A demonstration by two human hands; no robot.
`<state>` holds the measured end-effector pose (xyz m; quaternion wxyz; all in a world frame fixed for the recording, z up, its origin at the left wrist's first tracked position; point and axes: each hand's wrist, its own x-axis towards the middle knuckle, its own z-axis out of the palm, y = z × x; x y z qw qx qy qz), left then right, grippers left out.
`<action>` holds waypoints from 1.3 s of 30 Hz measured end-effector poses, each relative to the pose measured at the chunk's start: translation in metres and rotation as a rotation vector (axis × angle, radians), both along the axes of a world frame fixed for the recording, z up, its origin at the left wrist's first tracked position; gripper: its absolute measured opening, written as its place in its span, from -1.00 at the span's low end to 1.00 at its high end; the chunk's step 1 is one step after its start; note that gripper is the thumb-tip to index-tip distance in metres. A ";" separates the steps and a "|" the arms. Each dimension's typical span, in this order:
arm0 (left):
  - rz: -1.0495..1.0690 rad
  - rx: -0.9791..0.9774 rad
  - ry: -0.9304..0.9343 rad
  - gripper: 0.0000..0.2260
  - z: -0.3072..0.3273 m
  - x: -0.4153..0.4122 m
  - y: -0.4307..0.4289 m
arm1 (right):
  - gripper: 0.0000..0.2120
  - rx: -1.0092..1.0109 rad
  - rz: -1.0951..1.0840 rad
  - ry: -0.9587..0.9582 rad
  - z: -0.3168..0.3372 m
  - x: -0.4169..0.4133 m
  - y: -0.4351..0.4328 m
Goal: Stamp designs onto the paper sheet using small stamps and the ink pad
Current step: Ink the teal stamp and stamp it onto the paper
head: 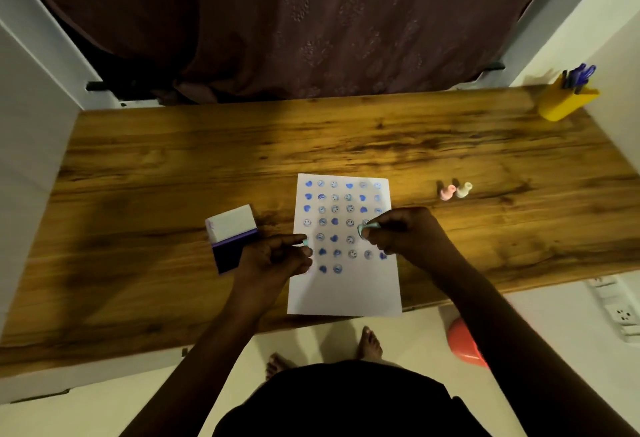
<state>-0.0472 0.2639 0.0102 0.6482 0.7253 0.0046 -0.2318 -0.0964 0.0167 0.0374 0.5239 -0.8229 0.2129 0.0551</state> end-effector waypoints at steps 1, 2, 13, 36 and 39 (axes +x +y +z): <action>-0.018 -0.020 0.010 -0.74 0.003 -0.001 -0.007 | -0.87 0.107 -0.020 -0.021 0.005 -0.004 -0.004; -0.036 -0.042 0.022 -0.73 0.006 -0.003 -0.013 | -0.89 0.195 -0.029 -0.038 0.007 -0.008 -0.007; -0.230 -0.111 -0.040 -0.67 0.029 -0.012 -0.092 | -0.80 0.318 0.053 -0.150 0.000 -0.033 -0.041; -0.192 -0.050 -0.027 -0.71 0.013 -0.026 -0.201 | -0.76 0.390 -0.077 0.001 -0.007 -0.047 -0.130; -0.163 -0.037 -0.018 -0.71 0.008 -0.033 -0.218 | -0.74 0.383 -0.108 0.016 -0.009 -0.050 -0.143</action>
